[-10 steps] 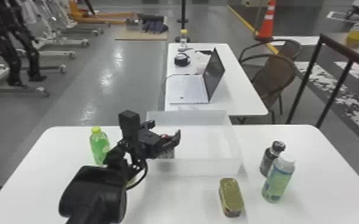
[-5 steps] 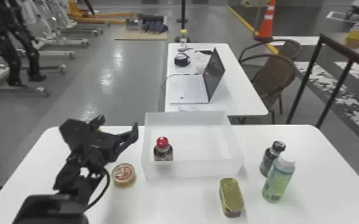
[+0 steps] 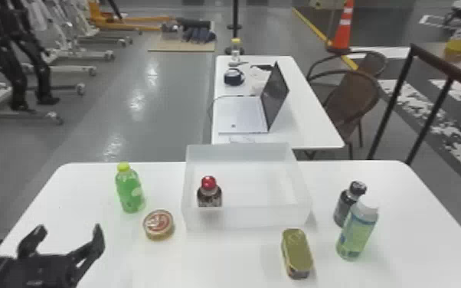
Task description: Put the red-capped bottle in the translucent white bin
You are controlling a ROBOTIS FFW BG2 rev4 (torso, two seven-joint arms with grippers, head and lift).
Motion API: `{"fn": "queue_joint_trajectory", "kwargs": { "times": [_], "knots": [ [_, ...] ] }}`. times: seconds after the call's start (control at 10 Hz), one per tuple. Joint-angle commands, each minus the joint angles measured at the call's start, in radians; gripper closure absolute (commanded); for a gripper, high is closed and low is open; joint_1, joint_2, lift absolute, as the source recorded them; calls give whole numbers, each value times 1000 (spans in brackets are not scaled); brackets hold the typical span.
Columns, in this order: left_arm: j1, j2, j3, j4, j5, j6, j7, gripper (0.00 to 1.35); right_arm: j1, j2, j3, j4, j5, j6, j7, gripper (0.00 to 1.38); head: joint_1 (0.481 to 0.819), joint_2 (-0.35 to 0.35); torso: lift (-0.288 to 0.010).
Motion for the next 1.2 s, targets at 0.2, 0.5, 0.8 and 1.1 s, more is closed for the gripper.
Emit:
{"fn": "queue_joint_trajectory", "kwargs": {
  "times": [0.2,0.5,0.8,1.1],
  "knots": [
    [184,-10,104,73,-84,-219,25,162,16,1,-1,-10,2,0,-16,206,549,0,-100],
    [190,-10,83,214,-59,-357,27,162,19,1,1,-11,3,0,-19,206,549,0,-100],
    [182,-10,43,235,-22,-378,30,162,20,1,-1,-10,3,1,-19,206,549,0,-100],
    [184,-10,31,237,-21,-374,39,162,20,1,-1,-11,5,1,-19,206,549,0,-100]
  ]
}}
